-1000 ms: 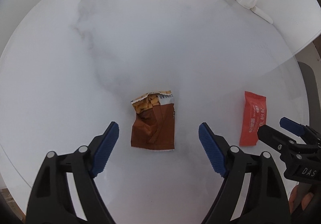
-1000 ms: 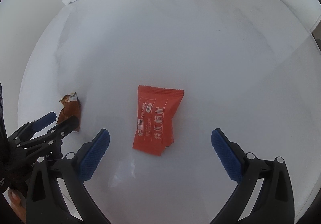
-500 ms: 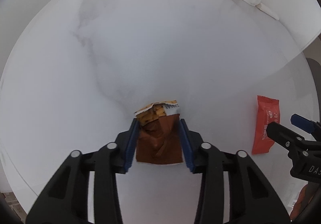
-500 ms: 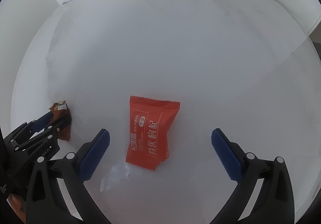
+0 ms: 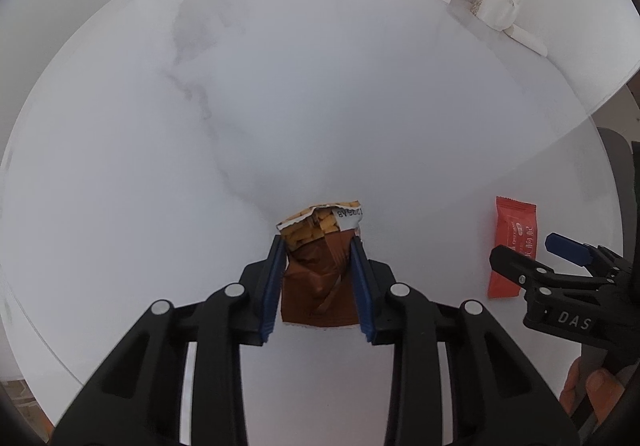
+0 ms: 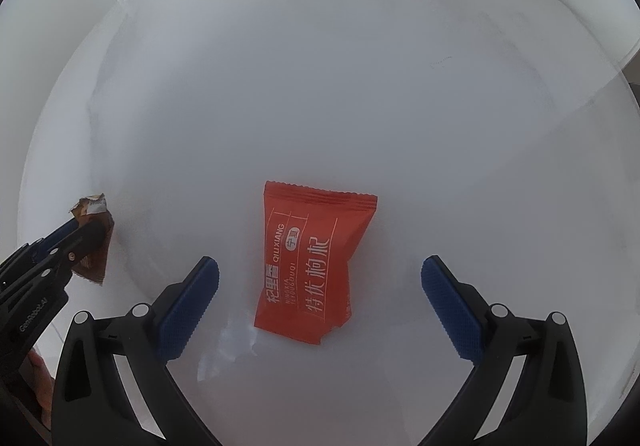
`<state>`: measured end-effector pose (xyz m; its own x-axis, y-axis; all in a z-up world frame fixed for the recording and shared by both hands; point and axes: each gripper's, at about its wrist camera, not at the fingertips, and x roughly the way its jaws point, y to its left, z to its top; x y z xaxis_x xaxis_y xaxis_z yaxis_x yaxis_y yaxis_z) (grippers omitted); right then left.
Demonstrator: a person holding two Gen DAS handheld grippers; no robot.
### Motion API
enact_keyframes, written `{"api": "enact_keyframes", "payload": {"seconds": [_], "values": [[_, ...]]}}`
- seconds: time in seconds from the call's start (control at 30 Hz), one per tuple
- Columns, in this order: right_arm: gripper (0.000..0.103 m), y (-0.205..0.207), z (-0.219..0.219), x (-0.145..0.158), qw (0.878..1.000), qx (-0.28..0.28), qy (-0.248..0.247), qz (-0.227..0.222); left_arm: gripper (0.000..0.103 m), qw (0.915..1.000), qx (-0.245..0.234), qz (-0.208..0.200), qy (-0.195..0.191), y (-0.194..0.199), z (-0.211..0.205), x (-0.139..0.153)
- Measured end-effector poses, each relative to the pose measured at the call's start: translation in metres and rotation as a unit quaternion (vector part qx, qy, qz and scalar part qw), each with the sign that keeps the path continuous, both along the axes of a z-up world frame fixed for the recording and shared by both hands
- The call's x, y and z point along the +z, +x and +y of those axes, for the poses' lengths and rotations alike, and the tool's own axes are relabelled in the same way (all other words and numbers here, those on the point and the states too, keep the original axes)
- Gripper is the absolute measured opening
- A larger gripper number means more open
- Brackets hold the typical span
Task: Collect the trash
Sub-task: 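Grasp the brown wrapper with the left tool while the right tool grasps the red packet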
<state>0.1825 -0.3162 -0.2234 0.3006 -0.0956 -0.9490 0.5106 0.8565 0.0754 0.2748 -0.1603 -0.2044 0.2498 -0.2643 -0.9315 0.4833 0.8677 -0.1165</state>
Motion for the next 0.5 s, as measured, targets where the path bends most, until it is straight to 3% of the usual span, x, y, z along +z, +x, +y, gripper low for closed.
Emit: {"api": "enact_keyframes", "payload": {"seconds": [0.3,0.5], "values": [[0.05,0.008,0.006,0.003,0.999,0.036,-0.034,0.007,0.031,1.0,0.001,-0.008,-0.002,-0.003,0.011,0.014],[0.045,0.008,0.004,0.002,0.998,0.053,-0.026,0.009,0.031,0.9999,0.0,-0.009,-0.005,-0.007,0.016,0.02]]}}
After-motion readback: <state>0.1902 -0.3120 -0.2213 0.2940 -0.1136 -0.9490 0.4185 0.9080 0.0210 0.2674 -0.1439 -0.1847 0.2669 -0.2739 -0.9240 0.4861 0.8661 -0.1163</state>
